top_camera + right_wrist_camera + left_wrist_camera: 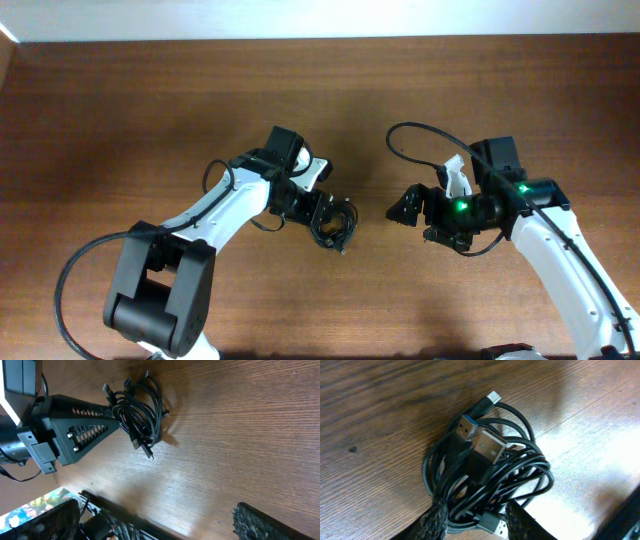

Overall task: Untangle cables
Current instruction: 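Grasp the cable bundle with the left gripper and lift it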

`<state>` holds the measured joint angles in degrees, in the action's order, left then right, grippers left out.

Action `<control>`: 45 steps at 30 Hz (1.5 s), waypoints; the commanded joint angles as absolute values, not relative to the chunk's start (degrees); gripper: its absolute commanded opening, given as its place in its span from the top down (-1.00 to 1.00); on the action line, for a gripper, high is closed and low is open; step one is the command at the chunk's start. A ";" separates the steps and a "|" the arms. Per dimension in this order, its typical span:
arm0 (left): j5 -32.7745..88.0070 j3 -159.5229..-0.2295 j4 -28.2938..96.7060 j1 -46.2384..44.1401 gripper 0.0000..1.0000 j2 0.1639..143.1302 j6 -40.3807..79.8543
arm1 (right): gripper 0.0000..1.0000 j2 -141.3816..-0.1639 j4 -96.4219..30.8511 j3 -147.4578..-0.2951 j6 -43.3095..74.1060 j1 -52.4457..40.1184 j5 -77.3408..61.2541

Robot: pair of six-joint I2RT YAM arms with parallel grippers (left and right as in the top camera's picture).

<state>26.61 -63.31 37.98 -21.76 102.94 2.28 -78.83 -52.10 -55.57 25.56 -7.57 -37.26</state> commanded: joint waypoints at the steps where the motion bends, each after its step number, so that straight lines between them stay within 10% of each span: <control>1: 24.60 -64.12 37.78 -21.98 0.35 105.10 0.80 | -0.97 -79.13 -52.23 -55.48 25.76 -7.88 -36.34; 9: 26.63 -64.18 37.69 -21.98 1.00 105.21 0.78 | -0.97 -79.13 -52.21 -55.48 25.76 -7.88 -36.32; 34: 37.89 -91.11 54.74 -21.54 1.00 94.26 -0.08 | -0.97 -79.13 -53.17 -55.48 23.86 -7.88 -36.36; 45: 14.09 -89.80 57.49 -24.97 1.00 98.19 8.54 | -0.97 -79.13 -53.06 -55.48 23.88 -7.88 -36.38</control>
<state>18.13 -90.56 57.76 -23.70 96.16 7.11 -78.83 -53.04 -55.55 24.21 -7.57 -37.04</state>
